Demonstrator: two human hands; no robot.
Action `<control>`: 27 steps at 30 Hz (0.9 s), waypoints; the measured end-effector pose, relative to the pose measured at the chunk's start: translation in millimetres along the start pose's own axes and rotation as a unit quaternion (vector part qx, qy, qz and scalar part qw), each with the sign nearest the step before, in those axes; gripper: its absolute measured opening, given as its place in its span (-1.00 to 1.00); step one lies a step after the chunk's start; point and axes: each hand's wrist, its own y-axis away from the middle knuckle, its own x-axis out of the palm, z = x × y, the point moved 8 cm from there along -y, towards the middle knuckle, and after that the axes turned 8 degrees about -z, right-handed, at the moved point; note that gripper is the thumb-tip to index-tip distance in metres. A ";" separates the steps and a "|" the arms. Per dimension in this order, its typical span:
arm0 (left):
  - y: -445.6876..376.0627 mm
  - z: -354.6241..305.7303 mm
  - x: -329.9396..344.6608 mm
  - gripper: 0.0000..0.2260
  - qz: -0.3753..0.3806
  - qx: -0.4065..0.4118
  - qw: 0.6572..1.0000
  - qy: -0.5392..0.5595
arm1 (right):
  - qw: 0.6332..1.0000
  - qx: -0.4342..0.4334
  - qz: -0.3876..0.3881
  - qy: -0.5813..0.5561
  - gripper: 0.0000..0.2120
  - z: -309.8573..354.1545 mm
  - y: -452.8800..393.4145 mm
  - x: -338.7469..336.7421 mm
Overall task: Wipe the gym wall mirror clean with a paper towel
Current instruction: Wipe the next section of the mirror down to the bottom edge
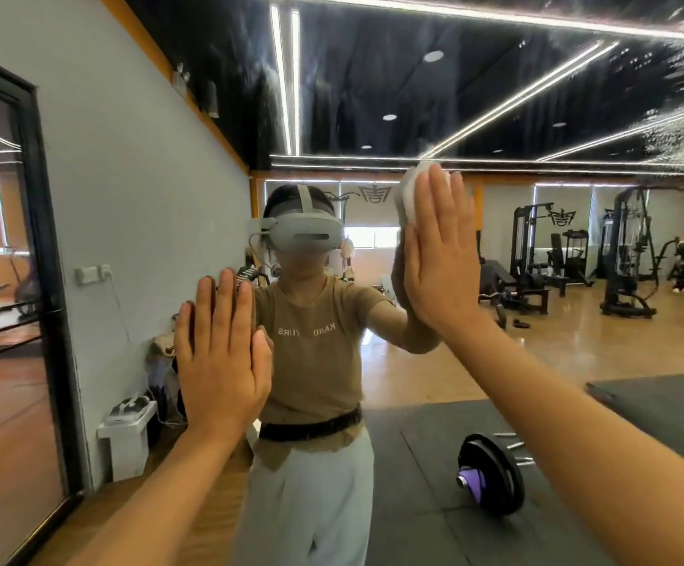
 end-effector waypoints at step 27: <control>1.9 0.3 -0.5 -0.49 -0.007 -0.009 1.000 0.016 | 0.996 -0.077 0.041 0.007 -0.53 7.0 -45.0 8.9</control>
